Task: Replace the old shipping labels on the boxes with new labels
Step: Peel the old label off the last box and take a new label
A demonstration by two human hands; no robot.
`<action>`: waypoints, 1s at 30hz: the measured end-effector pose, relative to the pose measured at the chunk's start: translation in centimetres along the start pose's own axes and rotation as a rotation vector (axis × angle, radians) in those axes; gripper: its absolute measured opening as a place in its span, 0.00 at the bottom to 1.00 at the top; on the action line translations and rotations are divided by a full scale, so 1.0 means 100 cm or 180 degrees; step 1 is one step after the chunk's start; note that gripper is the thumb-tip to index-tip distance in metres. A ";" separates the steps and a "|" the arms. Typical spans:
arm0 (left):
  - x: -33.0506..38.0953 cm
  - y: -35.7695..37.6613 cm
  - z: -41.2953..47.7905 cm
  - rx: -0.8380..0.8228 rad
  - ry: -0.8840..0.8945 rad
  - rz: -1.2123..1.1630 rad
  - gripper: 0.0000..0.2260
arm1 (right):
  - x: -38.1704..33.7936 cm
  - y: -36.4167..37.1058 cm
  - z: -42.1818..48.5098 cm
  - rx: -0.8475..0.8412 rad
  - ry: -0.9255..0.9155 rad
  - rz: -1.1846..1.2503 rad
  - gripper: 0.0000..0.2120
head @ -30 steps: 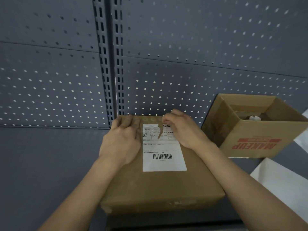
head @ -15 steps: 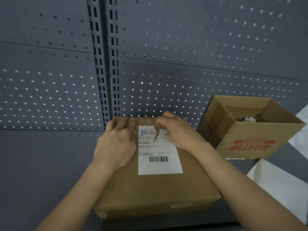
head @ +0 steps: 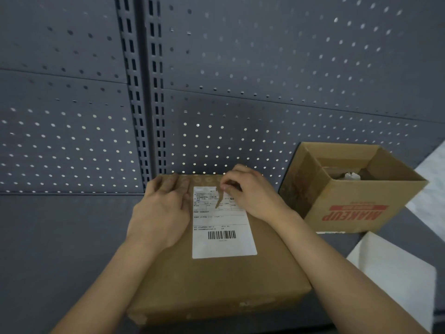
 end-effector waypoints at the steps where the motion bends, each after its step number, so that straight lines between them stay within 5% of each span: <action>1: 0.000 0.000 -0.001 0.0012 0.0004 -0.0004 0.22 | 0.000 0.000 0.001 -0.0015 0.0013 -0.0005 0.04; 13: 0.002 -0.001 -0.002 0.0098 0.0043 0.0038 0.21 | -0.002 0.009 0.012 -0.0339 0.0048 -0.0718 0.05; 19: 0.001 -0.001 -0.001 0.0090 0.0041 0.0008 0.21 | 0.004 0.008 0.007 -0.0399 0.0044 -0.0405 0.14; 23: 0.000 -0.001 -0.001 0.0091 0.0046 0.0010 0.21 | 0.005 0.001 -0.001 -0.0393 -0.0101 0.0122 0.06; 27: 0.001 -0.001 0.000 0.0109 0.0076 0.0007 0.22 | 0.016 -0.006 -0.009 -0.0350 -0.0028 0.0422 0.21; 30: 0.001 -0.001 0.000 0.0085 0.0076 -0.0003 0.22 | 0.014 -0.003 -0.007 -0.0366 -0.0099 0.0244 0.15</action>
Point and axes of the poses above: each hand's wrist, its own z-axis towards the middle knuckle, its own y-axis out of the palm, x = y × z, the point moved 9 cm from there along z, towards the middle knuckle, and after that the axes turned 15 degrees about -x, right-handed, at the moved point
